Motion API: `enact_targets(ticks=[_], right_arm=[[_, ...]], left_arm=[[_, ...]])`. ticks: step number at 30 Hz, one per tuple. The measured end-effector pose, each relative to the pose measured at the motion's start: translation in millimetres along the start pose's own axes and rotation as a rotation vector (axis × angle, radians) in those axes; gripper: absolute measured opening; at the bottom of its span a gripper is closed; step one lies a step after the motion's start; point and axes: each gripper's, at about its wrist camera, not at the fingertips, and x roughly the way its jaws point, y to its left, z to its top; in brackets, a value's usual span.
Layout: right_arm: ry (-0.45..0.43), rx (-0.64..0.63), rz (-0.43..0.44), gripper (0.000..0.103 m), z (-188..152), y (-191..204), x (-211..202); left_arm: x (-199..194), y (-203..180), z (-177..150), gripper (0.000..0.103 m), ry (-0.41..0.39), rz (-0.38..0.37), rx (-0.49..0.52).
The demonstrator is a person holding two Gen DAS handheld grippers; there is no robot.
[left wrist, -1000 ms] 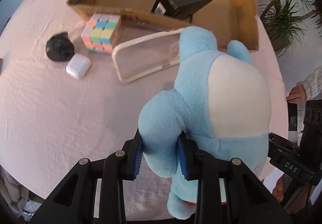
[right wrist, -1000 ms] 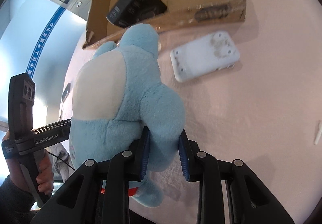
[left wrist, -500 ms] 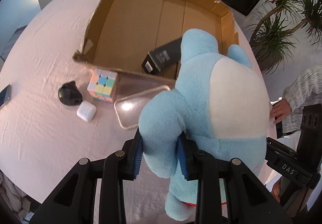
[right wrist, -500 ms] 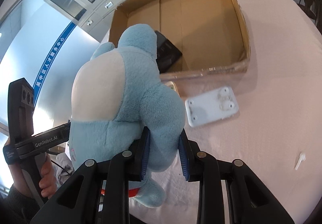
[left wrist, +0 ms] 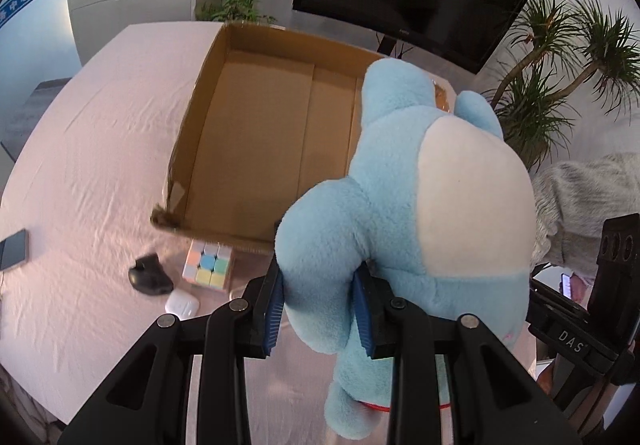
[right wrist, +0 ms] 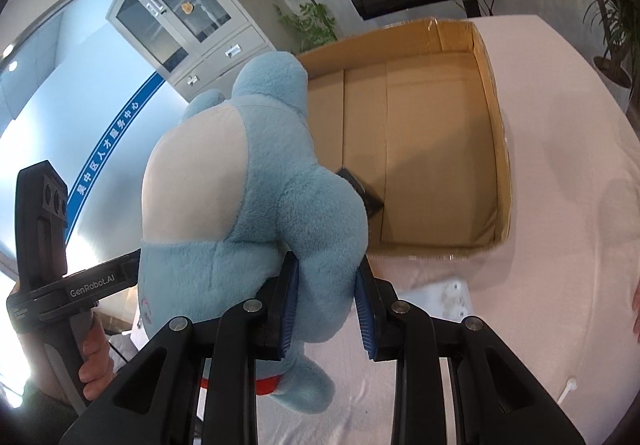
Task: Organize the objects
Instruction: 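Carry the plush toy with the right gripper into the cardboard box and release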
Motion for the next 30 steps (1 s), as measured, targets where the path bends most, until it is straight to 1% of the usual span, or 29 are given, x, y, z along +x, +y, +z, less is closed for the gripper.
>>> enact_targets(ticks=[10,15,16,24,30], right_arm=[[-0.087,-0.013,-0.011,0.025,57.0,20.4,-4.8],[-0.120,-0.004,-0.009,0.025,83.1,16.2,1.2],[-0.126,-0.002,-0.009,0.025,88.7,14.8,2.5],[-0.158,0.005,-0.033,0.025,132.4,3.4,16.1],[-0.140,0.004,-0.063,0.025,157.0,-7.5,41.6]], left_arm=[[-4.2,-6.2,56.6,0.027,-0.064,-0.005,0.027],[0.9,-13.5,84.2,0.027,-0.088,0.001,0.052],[2.2,-14.5,88.9,0.027,-0.097,0.010,0.039],[24.9,-21.2,128.5,0.027,-0.101,-0.011,0.062],[49.5,-19.3,146.0,0.027,-0.084,-0.007,0.073]])
